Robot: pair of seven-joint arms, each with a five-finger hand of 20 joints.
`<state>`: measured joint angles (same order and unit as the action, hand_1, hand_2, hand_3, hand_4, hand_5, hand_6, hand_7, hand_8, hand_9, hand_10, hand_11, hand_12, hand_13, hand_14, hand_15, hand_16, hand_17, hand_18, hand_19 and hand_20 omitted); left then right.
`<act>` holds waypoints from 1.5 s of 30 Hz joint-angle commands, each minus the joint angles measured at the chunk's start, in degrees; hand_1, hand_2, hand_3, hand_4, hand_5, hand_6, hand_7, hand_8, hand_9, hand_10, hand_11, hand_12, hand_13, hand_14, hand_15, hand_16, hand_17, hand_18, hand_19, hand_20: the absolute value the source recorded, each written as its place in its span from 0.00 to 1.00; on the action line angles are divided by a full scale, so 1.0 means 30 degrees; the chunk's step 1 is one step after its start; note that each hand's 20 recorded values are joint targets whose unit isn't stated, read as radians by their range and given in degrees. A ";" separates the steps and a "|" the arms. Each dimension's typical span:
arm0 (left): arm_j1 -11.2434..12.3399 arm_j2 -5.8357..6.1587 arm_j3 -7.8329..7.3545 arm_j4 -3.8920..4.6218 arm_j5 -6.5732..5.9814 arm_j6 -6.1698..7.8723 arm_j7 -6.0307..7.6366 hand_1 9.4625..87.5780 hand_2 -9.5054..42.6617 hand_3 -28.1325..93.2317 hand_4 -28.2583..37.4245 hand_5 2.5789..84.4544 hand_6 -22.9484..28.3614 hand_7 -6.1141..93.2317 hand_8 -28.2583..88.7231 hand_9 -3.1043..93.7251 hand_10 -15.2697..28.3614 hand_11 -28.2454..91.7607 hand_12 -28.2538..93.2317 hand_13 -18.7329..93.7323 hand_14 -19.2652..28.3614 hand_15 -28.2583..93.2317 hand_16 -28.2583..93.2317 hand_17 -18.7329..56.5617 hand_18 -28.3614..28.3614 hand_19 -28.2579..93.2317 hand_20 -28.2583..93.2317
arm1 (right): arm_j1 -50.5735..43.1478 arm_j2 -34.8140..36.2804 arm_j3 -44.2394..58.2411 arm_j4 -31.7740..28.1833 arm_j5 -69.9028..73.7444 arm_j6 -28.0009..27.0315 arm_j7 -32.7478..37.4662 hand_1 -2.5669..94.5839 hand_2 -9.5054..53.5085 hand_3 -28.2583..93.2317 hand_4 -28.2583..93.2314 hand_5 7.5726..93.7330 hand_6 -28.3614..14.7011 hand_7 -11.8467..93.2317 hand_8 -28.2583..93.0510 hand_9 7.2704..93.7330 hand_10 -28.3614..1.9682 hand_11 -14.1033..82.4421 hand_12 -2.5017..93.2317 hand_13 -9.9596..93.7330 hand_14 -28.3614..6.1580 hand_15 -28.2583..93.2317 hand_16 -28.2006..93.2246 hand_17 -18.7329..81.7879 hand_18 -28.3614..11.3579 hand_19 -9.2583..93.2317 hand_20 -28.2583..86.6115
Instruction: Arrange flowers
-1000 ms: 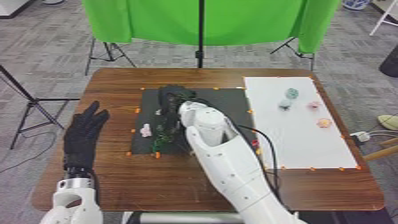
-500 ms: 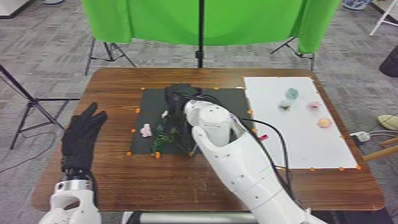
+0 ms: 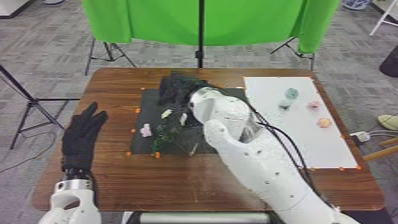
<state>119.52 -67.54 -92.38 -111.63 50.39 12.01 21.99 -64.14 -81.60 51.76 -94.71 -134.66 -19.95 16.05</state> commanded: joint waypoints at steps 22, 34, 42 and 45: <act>0.0978 -0.0488 -0.0448 -0.0485 0.0199 0.0066 -0.0251 0.10 0.21 0.78 0.00 0.51 0.55 0.11 0.20 0.49 0.66 0.35 0.32 0.47 0.71 0.31 0.24 0.35 0.68 0.25 0.39 | -0.9613 0.8163 1.4218 -0.2772 -0.2969 0.0568 0.4022 0.41 0.00 0.72 0.12 0.72 0.68 0.25 0.17 0.86 0.52 0.39 0.28 0.95 0.71 0.71 0.50 0.80 0.43 1.00 0.72; 0.0922 -0.0565 -0.0363 -0.0453 0.0300 -0.0094 -0.0359 0.11 0.21 0.78 0.00 0.51 0.55 0.11 0.20 0.49 0.66 0.35 0.32 0.47 0.71 0.31 0.24 0.35 0.68 0.25 0.39 | -0.9230 0.7261 1.3256 -0.0916 -0.4301 0.1227 0.3416 0.41 0.00 0.72 0.12 0.71 0.68 0.24 0.17 0.88 0.52 0.37 0.26 0.97 0.73 0.70 0.50 0.82 0.45 1.00 0.71; 0.1069 -0.0666 -0.0428 -0.0481 0.0222 -0.0059 -0.0348 0.13 0.20 0.78 0.00 0.51 0.55 0.11 0.20 0.49 0.65 0.35 0.32 0.47 0.72 0.31 0.24 0.35 0.68 0.25 0.39 | -1.0197 0.6500 1.3456 0.0016 -0.5043 0.1060 0.3419 0.45 0.00 0.72 0.12 0.71 0.69 0.25 0.17 0.87 0.53 0.37 0.26 0.97 0.75 0.70 0.51 0.83 0.46 1.00 0.71; 0.0994 -0.0688 -0.0412 -0.0449 0.0261 -0.0097 -0.0401 0.13 0.20 0.78 0.00 0.51 0.55 0.11 0.20 0.49 0.65 0.35 0.32 0.47 0.72 0.31 0.24 0.35 0.68 0.25 0.39 | -1.0269 0.6365 1.3226 0.0355 -0.4644 0.1547 0.3658 0.51 0.00 0.71 0.11 0.71 0.69 0.25 0.21 0.87 0.53 0.37 0.25 0.97 0.76 0.69 0.51 0.83 0.47 1.00 0.71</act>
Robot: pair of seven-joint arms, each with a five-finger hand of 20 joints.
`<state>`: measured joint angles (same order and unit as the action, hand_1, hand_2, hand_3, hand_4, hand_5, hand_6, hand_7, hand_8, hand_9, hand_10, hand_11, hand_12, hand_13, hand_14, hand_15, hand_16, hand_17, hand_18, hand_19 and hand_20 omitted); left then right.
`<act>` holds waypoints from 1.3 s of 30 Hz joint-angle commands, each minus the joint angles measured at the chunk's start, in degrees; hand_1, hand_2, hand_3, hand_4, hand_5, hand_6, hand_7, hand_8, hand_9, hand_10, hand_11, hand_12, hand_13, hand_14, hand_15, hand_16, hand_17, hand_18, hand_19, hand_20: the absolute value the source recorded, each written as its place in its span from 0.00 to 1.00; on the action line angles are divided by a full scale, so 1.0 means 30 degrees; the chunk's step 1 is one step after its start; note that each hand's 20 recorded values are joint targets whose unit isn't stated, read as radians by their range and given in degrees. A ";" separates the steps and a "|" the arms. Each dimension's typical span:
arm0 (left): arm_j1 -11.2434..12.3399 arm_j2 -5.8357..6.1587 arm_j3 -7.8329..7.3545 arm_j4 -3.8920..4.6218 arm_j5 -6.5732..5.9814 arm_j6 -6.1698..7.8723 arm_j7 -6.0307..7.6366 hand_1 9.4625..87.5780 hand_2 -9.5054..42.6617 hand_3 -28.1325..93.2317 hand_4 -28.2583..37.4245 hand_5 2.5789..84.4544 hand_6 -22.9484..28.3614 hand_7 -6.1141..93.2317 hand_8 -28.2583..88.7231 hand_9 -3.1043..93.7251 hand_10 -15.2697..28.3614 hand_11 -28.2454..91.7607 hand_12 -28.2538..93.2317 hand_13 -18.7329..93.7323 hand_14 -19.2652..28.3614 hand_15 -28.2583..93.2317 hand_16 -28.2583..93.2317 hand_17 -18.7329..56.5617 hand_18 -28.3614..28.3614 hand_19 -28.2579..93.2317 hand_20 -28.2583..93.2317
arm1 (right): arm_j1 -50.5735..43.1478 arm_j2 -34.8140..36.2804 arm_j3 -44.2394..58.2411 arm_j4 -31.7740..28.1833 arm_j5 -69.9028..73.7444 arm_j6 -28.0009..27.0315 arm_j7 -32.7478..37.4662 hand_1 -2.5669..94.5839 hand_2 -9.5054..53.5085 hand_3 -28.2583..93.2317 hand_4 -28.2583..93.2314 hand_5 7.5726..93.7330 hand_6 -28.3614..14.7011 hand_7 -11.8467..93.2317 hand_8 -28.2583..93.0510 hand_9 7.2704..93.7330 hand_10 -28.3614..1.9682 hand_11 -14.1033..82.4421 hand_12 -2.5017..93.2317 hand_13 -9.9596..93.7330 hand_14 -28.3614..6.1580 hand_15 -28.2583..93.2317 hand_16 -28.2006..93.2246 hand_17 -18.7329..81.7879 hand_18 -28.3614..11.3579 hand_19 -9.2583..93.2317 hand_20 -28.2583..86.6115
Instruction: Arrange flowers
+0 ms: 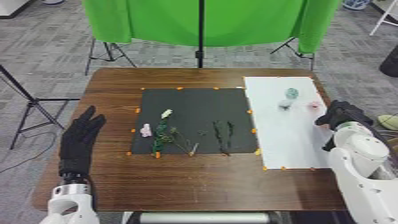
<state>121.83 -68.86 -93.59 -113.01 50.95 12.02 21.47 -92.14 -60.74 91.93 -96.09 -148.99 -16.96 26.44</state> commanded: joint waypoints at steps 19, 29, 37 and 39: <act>0.0381 -0.0036 -0.0187 -0.0057 -0.0106 0.0109 -0.0131 0.14 0.19 0.78 0.02 0.51 0.55 0.11 0.20 0.49 0.66 0.35 0.32 0.47 0.71 0.31 0.24 0.35 0.68 0.25 0.39 | 0.3402 0.1517 -0.5321 -0.4920 0.3534 0.6662 -0.2426 0.74 0.00 0.61 0.14 0.87 0.63 0.28 0.32 1.00 0.66 0.26 0.39 1.00 0.81 0.71 0.49 0.87 0.51 1.00 0.70; -0.0157 0.0097 0.0087 0.0151 -0.0020 -0.0014 -0.0260 0.11 0.22 0.78 0.00 0.51 0.55 0.11 0.20 0.49 0.66 0.35 0.32 0.47 0.71 0.31 0.24 0.35 0.68 0.25 0.39 | 0.9067 -0.2495 -1.4322 -0.3199 0.4827 0.3188 -0.6810 0.71 0.00 0.63 0.13 0.87 0.67 0.28 0.32 1.00 0.67 0.26 0.40 1.00 0.82 0.71 0.50 0.87 0.52 1.00 0.73; -0.0330 0.0196 0.0267 0.0273 -0.0030 -0.0081 -0.0345 0.11 0.23 0.78 0.00 0.51 0.55 0.11 0.20 0.49 0.66 0.35 0.32 0.47 0.71 0.31 0.24 0.35 0.68 0.25 0.39 | 0.9220 -0.4355 -1.6207 -0.1113 0.1448 0.0690 -0.9245 0.70 0.00 0.65 0.11 0.86 0.69 0.29 0.31 1.00 0.70 0.24 0.41 1.00 0.82 0.71 0.51 0.86 0.52 1.00 0.74; -0.0377 0.0165 0.0306 0.0307 -0.0011 -0.0116 -0.0361 0.11 0.23 0.78 0.00 0.51 0.55 0.11 0.20 0.49 0.66 0.35 0.32 0.47 0.71 0.31 0.24 0.35 0.68 0.25 0.39 | 0.9173 -0.4523 -1.6296 -0.0733 0.0277 0.0433 -0.9891 0.69 0.00 0.65 0.11 0.85 0.71 0.30 0.31 0.99 0.71 0.23 0.42 0.99 0.83 0.71 0.52 0.86 0.52 1.00 0.74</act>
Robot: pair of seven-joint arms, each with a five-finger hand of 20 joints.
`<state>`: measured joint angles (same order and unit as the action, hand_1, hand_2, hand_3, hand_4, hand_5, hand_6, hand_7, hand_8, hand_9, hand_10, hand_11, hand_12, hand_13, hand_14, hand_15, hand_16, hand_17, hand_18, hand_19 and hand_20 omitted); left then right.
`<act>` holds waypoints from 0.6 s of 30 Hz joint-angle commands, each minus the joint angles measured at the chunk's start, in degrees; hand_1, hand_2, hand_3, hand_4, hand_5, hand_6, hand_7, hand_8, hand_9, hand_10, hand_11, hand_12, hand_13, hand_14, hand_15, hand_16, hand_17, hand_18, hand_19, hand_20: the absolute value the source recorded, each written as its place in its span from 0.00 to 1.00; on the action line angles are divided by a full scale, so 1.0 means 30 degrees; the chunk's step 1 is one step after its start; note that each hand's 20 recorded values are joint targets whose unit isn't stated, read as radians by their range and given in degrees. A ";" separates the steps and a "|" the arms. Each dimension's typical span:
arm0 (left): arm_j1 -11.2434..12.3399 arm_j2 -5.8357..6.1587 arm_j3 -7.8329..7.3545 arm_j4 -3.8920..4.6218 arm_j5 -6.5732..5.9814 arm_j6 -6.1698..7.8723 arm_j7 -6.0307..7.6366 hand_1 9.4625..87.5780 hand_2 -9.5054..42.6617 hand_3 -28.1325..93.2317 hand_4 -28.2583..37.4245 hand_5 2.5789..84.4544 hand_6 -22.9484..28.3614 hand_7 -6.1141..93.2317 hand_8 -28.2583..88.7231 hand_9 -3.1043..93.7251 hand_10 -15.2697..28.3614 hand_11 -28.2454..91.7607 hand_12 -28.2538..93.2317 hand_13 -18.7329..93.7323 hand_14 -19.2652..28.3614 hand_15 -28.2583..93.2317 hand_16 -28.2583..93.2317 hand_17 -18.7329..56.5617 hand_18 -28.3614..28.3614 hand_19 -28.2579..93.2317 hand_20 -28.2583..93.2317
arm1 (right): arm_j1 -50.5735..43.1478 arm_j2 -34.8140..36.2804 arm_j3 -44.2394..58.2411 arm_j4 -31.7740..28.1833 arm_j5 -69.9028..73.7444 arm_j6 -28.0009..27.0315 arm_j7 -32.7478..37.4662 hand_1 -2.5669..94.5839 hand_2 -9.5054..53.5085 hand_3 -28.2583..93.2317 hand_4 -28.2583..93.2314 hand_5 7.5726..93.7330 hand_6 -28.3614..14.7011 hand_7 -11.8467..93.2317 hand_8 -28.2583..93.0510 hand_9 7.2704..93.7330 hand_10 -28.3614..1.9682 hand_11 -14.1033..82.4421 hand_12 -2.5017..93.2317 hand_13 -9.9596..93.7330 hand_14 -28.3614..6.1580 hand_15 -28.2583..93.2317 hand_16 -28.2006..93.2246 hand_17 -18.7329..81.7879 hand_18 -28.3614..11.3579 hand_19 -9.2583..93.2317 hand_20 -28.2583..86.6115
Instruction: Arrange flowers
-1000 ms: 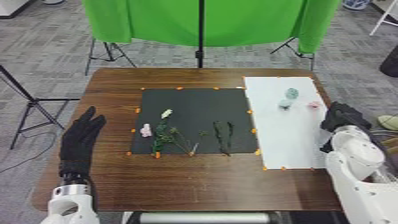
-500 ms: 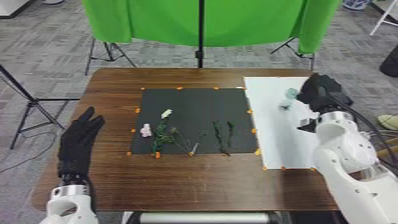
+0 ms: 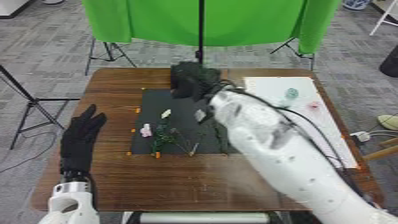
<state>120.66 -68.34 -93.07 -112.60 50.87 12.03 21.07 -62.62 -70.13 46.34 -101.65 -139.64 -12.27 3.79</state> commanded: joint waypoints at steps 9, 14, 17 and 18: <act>0.0118 -0.0026 0.0122 0.0128 0.0000 -0.0139 -0.0131 0.10 0.22 0.78 0.00 0.51 0.55 0.11 0.20 0.49 0.66 0.35 0.32 0.47 0.71 0.31 0.24 0.35 0.68 0.25 0.39 | -0.0956 -0.2012 -0.0715 0.2561 -0.5775 -0.1680 -0.3668 0.68 0.00 0.66 0.10 0.84 0.74 0.31 0.30 0.98 0.73 0.22 0.45 0.98 0.83 0.72 0.52 0.84 0.52 1.00 0.75; 0.0076 -0.0029 0.0183 0.0174 0.0060 -0.0330 -0.0180 0.10 0.22 0.78 0.00 0.51 0.55 0.11 0.20 0.49 0.66 0.35 0.32 0.47 0.71 0.31 0.24 0.35 0.68 0.25 0.39 | -0.1130 -0.2236 -0.0516 0.2933 -0.6488 -0.2008 -0.3649 0.66 0.00 0.67 0.10 0.84 0.75 0.32 0.30 0.98 0.73 0.22 0.45 0.98 0.83 0.72 0.52 0.84 0.52 1.00 0.75; 0.0115 -0.0055 0.0157 0.0177 0.0038 -0.0370 -0.0133 0.10 0.22 0.78 0.00 0.51 0.55 0.11 0.20 0.49 0.66 0.35 0.32 0.47 0.71 0.31 0.24 0.35 0.68 0.25 0.39 | -0.1262 -0.2295 -0.0444 0.3014 -0.6558 -0.2056 -0.3655 0.65 0.00 0.67 0.10 0.83 0.75 0.31 0.30 0.98 0.72 0.22 0.45 0.98 0.82 0.72 0.52 0.84 0.51 1.00 0.75; 0.0154 -0.0062 0.0141 0.0157 0.0058 -0.0335 -0.0133 0.10 0.22 0.78 0.00 0.51 0.55 0.11 0.20 0.49 0.66 0.35 0.32 0.47 0.71 0.31 0.24 0.35 0.68 0.25 0.39 | -0.1288 -0.2338 -0.0404 0.3024 -0.6575 -0.2151 -0.3734 0.65 0.00 0.67 0.10 0.83 0.75 0.31 0.29 0.97 0.72 0.22 0.45 0.98 0.82 0.72 0.52 0.84 0.51 1.00 0.75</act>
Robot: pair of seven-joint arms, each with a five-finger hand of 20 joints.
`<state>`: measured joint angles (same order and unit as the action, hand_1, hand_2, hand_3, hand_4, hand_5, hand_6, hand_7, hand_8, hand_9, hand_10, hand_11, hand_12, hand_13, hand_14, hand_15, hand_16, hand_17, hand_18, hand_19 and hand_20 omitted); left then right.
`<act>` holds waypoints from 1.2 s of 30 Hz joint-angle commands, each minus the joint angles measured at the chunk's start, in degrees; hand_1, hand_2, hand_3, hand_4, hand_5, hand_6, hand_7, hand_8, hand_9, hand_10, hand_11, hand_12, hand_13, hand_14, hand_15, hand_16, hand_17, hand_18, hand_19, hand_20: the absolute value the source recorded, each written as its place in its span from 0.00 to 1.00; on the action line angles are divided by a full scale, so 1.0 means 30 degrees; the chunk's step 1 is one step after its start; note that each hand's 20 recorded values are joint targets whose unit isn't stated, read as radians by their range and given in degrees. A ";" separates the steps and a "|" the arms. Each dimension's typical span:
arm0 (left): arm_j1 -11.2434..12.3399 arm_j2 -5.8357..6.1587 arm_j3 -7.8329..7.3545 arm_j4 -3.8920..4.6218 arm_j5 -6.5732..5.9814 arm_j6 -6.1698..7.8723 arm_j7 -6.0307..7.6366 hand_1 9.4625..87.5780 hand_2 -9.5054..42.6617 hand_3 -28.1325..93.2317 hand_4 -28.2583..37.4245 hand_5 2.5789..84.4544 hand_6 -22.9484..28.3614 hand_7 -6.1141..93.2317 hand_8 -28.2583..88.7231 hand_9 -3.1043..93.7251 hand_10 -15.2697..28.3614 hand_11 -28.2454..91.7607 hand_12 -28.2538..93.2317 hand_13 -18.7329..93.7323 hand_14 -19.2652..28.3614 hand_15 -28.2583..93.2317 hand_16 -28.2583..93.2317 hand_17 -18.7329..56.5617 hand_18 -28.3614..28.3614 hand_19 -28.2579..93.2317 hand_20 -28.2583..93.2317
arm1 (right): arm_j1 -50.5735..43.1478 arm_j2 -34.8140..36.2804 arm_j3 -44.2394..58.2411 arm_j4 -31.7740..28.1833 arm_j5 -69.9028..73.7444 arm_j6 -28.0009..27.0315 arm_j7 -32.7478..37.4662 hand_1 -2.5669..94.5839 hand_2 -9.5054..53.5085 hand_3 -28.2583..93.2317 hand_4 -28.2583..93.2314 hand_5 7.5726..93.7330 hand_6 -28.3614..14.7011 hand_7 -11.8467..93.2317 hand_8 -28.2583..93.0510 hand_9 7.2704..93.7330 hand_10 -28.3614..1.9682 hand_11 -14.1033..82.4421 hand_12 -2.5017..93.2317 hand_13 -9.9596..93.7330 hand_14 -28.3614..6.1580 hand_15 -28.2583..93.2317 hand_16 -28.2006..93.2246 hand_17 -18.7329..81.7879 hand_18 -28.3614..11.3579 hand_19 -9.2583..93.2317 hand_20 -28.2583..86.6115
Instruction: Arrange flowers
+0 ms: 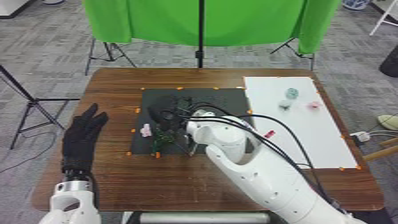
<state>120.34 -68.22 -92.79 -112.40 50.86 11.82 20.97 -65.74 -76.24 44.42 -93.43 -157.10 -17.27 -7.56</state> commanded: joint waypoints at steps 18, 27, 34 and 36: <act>0.0217 -0.0140 -0.0014 0.0115 -0.0001 -0.0305 -0.0100 0.11 0.20 0.79 0.00 0.50 0.53 0.12 0.20 0.49 0.66 0.35 0.32 0.47 0.72 0.31 0.24 0.35 0.68 0.25 0.39 | -0.0739 -0.0571 0.0615 0.0630 -0.1863 -0.0530 -0.0541 0.59 0.00 0.67 0.10 0.73 0.74 0.29 0.29 0.90 0.68 0.29 0.41 0.97 0.82 0.73 0.51 0.83 0.49 1.00 0.75; 0.0299 -0.0118 -0.0075 0.0078 0.0028 -0.0353 -0.0088 0.12 0.20 0.79 0.00 0.50 0.53 0.12 0.20 0.49 0.65 0.35 0.32 0.47 0.71 0.31 0.24 0.35 0.68 0.25 0.39 | -0.0620 -0.0160 0.0710 0.0496 -0.1984 -0.0620 -0.0499 0.56 0.00 0.69 0.10 0.71 0.75 0.29 0.28 0.89 0.68 0.29 0.40 0.97 0.81 0.73 0.51 0.83 0.49 1.00 0.75; 0.0237 -0.0127 -0.0027 0.0079 0.0077 -0.0352 -0.0133 0.12 0.19 0.79 0.01 0.50 0.53 0.12 0.20 0.49 0.65 0.35 0.32 0.47 0.72 0.31 0.24 0.34 0.68 0.25 0.39 | -0.0301 0.0216 0.0729 0.0022 -0.1575 -0.1101 -0.0069 0.52 0.00 0.73 0.09 0.68 0.76 0.27 0.21 0.87 0.65 0.33 0.37 0.97 0.81 0.73 0.51 0.83 0.49 1.00 0.75; 0.0271 -0.0142 -0.0031 0.0051 0.0063 -0.0355 -0.0156 0.12 0.19 0.79 0.01 0.50 0.53 0.12 0.20 0.49 0.65 0.35 0.32 0.47 0.72 0.31 0.24 0.34 0.68 0.25 0.39 | -0.0171 0.0586 0.0717 -0.0456 -0.0910 -0.1275 0.0320 0.50 0.00 0.74 0.08 0.67 0.76 0.28 0.17 0.86 0.64 0.35 0.35 0.96 0.81 0.73 0.51 0.82 0.49 1.00 0.75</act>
<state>120.58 -68.27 -92.90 -112.41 50.87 11.30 21.00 -67.74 -76.60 46.23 -91.92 -161.94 -19.19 -8.77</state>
